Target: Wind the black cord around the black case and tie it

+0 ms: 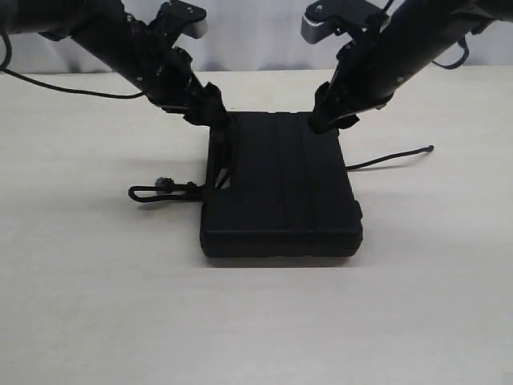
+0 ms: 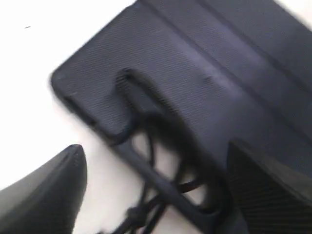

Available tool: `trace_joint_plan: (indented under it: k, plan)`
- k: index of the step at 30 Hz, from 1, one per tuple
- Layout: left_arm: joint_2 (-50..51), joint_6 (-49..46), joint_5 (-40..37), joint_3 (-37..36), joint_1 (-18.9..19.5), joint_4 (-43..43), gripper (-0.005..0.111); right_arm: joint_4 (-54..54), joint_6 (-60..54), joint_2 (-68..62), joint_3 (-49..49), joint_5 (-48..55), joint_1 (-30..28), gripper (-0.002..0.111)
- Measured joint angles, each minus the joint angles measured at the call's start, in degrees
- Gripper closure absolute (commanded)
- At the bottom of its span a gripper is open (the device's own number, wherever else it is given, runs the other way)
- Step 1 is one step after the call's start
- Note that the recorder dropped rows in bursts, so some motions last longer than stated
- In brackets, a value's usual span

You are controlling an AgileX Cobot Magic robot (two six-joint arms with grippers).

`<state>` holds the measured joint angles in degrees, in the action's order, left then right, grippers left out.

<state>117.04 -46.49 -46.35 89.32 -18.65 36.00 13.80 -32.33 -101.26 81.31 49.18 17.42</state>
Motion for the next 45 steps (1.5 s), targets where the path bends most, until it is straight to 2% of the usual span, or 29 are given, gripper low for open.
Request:
trace_joint_plan:
  k: [1, 4, 9, 11, 12, 14, 15, 17, 18, 24, 29, 34, 45]
  plan:
    - [0.24, -3.69, -1.82, 0.00, -0.12, 3.28, 0.034, 0.00, 1.66, 0.00, 1.65, 1.57, 0.00, 0.054]
    - [2.97, -8.97, -2.36, 0.00, -0.98, 4.70, 0.034, 0.11, 3.89, 0.00, 3.29, 3.57, 0.00, 0.054]
    - [7.81, -10.83, 3.83, 0.00, -1.77, 6.66, 0.035, 0.11, 4.48, 0.11, 3.42, 4.65, 0.00, 0.054]
    - [8.50, -12.40, 6.33, 0.00, -2.26, 8.55, 0.041, 0.11, 4.48, 0.11, 3.42, 4.65, 0.00, 0.054]
    - [8.78, -13.22, 7.53, 0.00, -2.51, 9.48, 0.047, 0.11, 4.48, 0.11, 3.42, 4.65, 0.00, 0.054]
    - [9.13, -15.16, 9.95, 0.10, -3.44, 10.54, 0.066, 0.11, 4.48, 0.11, 3.42, 4.65, 0.00, 0.054]
    - [9.27, -15.95, 10.86, 0.10, -3.97, 10.67, 0.088, 0.11, 4.48, 0.11, 3.42, 4.65, 0.00, 0.054]
    - [9.38, -17.93, 12.39, 0.10, -5.09, 10.80, 0.104, 0.11, 4.48, 0.11, 3.42, 4.65, 0.00, 0.054]
    - [9.38, -18.44, 12.52, 0.10, -5.38, 10.80, 0.107, 0.11, 4.48, 0.11, 3.42, 4.65, 0.00, 0.054]
    - [8.60, -20.64, 12.52, 0.10, -6.14, 10.92, 0.107, 0.24, 4.48, 0.11, 3.42, 4.65, 0.00, 0.054]
    - [2.83, -21.55, 12.41, 0.10, -6.24, 11.29, 0.107, 0.47, 4.48, 0.11, 3.42, 4.65, 0.00, 0.054]
    - [-2.63, -28.32, 10.76, 0.10, -6.60, 17.26, 0.107, 0.47, 4.48, 0.11, 3.42, 4.87, 0.00, 0.054]
    - [-6.58, -35.48, 9.21, 0.10, -6.68, 20.07, 0.105, 0.47, 4.48, 0.11, 3.42, 5.00, 0.00, 0.054]
